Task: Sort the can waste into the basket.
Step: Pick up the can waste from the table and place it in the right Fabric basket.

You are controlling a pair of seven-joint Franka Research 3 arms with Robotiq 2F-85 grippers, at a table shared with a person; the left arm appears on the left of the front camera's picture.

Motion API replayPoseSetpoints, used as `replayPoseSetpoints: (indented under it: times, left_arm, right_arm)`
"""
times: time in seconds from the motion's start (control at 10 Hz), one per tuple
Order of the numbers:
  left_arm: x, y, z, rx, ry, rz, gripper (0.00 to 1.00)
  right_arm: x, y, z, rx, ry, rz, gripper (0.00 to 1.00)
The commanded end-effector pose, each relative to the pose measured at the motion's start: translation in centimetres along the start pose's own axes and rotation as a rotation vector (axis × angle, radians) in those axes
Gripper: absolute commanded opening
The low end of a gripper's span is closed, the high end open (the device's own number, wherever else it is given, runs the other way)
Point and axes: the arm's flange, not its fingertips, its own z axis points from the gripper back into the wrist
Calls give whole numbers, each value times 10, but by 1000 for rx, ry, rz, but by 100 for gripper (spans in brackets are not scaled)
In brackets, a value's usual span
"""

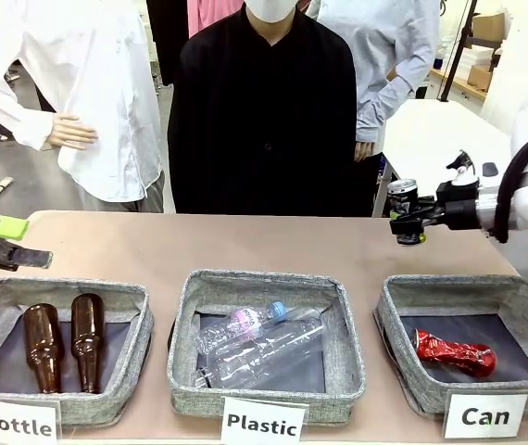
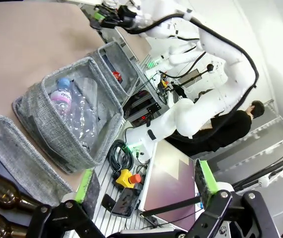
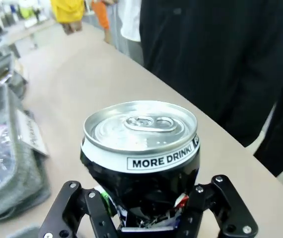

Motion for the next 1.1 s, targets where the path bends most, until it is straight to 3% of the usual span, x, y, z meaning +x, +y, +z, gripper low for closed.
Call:
replayPoseSetpoints:
  times: [0.0,0.3,0.5,0.7,1.0]
  left_arm:
    - [-2,-3,1,-6,4,10,100]
    - [-2,-3,1,-6,4,10,100]
    - [-2,-3,1,-6,4,10,100]
    - [-2,-3,1,-6,4,10,100]
    - [-2,-3,1,-6,4,10,100]
  right_arm:
    - [28,62,25,35,156,50,0]
    - [29,118,59,266,501,106,0]
    - [21,127,77,347,645,152,0]
    - [3,130,91,387,832,261,0]
    - [-20,132,95,334,1042,392,0]
